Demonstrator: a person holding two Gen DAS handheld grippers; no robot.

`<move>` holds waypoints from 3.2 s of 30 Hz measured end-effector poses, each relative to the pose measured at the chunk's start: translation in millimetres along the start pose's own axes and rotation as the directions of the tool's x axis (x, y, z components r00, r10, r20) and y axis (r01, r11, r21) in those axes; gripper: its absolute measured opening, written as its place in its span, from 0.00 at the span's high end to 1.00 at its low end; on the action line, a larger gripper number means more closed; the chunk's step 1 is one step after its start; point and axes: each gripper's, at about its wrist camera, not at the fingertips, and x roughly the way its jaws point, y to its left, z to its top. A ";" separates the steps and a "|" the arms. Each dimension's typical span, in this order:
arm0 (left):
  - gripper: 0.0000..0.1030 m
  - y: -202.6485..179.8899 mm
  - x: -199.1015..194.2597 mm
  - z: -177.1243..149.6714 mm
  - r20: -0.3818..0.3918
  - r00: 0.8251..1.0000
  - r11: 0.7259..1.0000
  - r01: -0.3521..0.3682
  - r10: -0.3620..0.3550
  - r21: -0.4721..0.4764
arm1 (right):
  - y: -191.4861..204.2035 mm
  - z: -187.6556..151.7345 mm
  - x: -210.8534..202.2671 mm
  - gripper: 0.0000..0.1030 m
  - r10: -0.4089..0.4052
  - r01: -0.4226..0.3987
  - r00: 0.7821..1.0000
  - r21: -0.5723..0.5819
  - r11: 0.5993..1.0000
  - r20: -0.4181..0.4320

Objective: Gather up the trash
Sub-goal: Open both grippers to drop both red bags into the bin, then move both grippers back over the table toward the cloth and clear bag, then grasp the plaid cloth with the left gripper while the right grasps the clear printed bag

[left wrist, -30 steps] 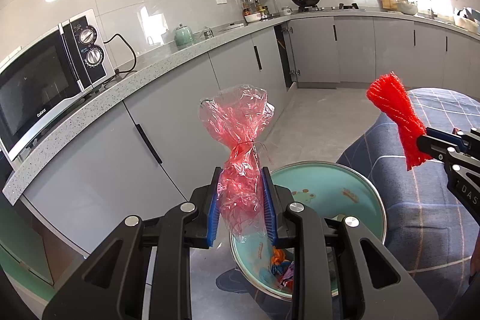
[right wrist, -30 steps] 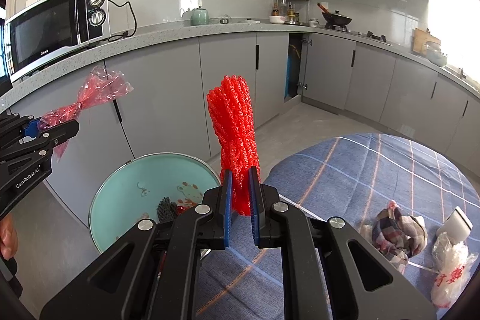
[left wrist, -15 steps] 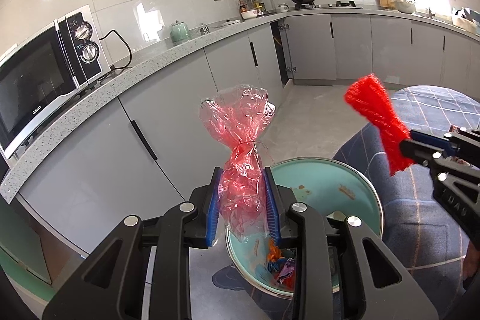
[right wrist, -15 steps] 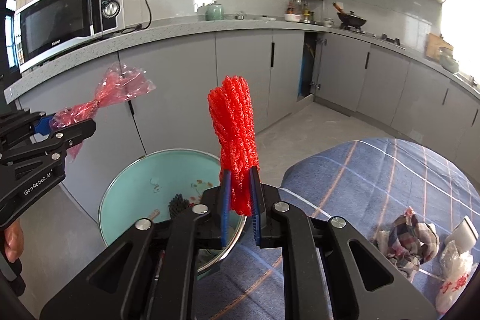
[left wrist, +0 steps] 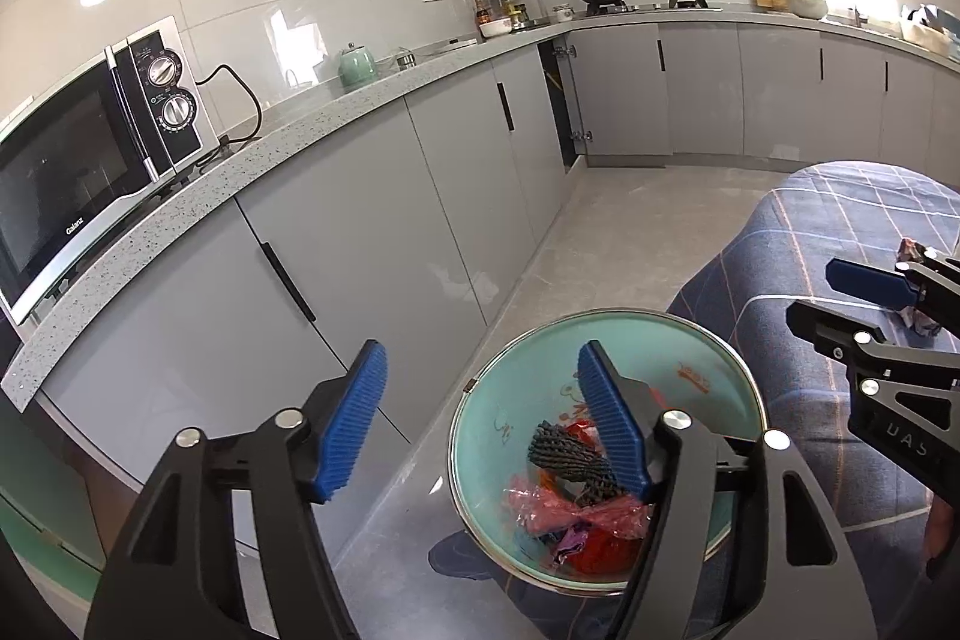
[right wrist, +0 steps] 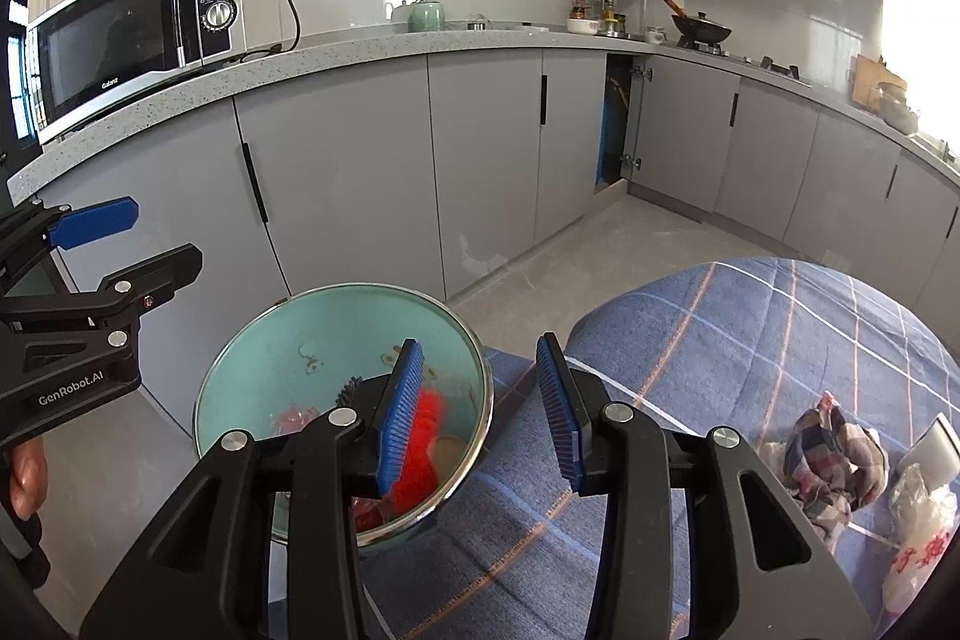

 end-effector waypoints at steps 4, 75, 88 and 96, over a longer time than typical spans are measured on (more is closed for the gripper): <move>0.27 0.1 -1.9 0.7 0.004 1.000 1.000 -0.010 0.010 -0.002 | -2.3 -2.7 -5.0 0.58 -0.006 0.006 1.000 0.006 1.000 0.004; 0.26 -315.4 9.6 15.0 -0.151 0.907 0.855 0.422 -0.394 0.301 | -238.7 -123.8 -128.6 0.23 -0.337 0.385 0.922 0.336 0.860 -0.192; 0.75 -307.3 -9.0 9.4 -0.155 0.868 0.810 0.496 -0.472 0.312 | -225.3 -137.7 -127.8 0.72 -0.233 0.304 0.946 0.366 0.880 -0.226; 0.76 -285.6 -22.3 7.1 -0.128 0.878 0.829 0.477 -0.461 0.292 | -213.9 -139.8 -137.0 0.75 -0.247 0.310 0.946 0.366 0.877 -0.210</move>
